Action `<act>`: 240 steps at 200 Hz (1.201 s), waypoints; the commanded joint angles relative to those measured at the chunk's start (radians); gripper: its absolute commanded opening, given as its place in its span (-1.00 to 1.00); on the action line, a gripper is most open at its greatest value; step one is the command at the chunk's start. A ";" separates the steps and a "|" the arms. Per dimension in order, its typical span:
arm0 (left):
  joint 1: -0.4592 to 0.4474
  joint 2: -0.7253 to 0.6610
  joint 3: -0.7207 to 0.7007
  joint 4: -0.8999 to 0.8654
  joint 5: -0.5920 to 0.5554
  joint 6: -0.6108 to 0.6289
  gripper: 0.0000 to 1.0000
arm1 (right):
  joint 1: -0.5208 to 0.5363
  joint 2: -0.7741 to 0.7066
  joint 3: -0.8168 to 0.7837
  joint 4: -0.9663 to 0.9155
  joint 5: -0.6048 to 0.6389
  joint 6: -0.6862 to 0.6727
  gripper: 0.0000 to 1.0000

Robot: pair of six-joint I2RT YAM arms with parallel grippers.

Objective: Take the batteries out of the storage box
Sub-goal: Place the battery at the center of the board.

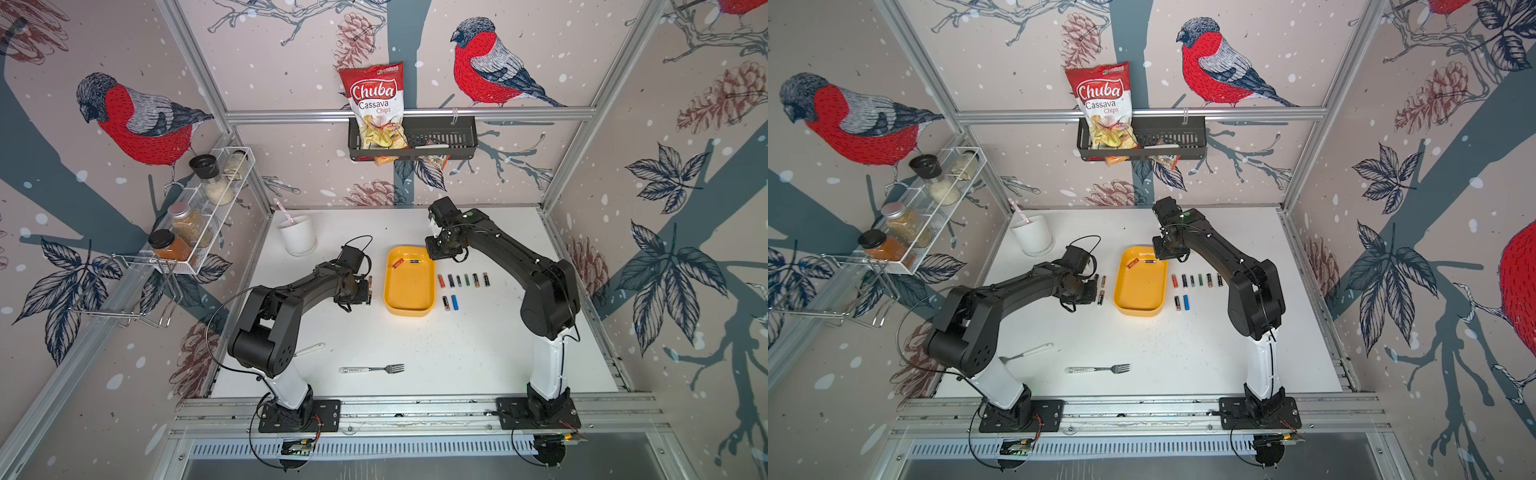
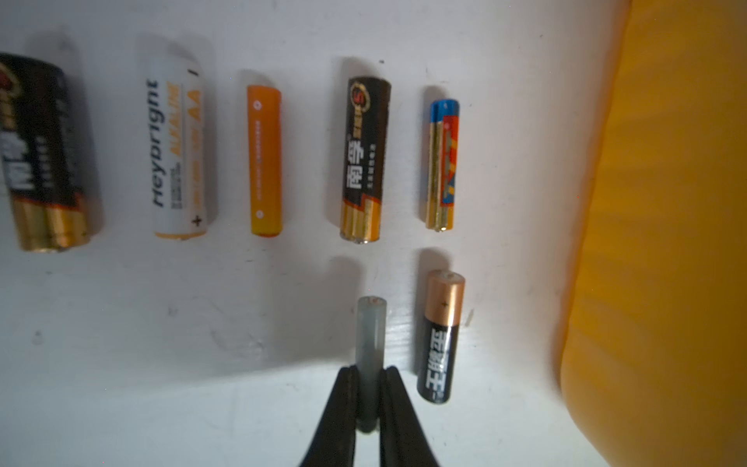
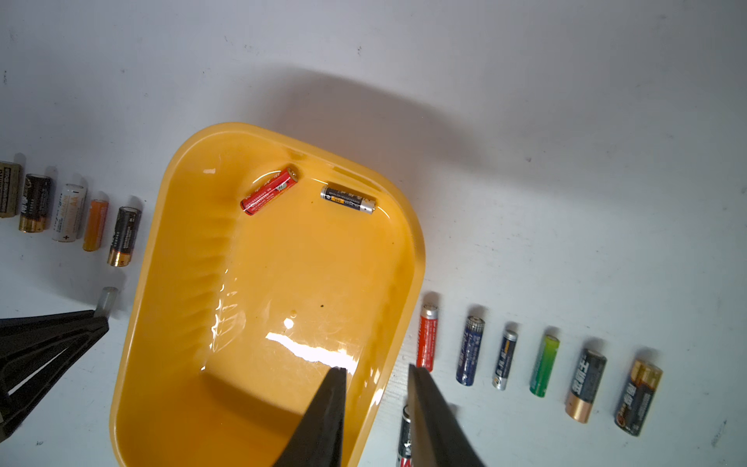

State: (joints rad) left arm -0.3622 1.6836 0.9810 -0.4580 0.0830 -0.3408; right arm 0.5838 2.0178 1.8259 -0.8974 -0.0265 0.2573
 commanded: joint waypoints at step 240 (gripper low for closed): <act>0.003 -0.004 -0.003 0.009 0.001 -0.004 -0.52 | 0.015 0.003 0.009 -0.009 0.014 -0.006 -0.33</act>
State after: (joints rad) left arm -0.3622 1.6932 0.9623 -0.4320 0.1001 -0.3416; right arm 0.5888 2.0224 1.8248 -0.8997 -0.0227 0.2573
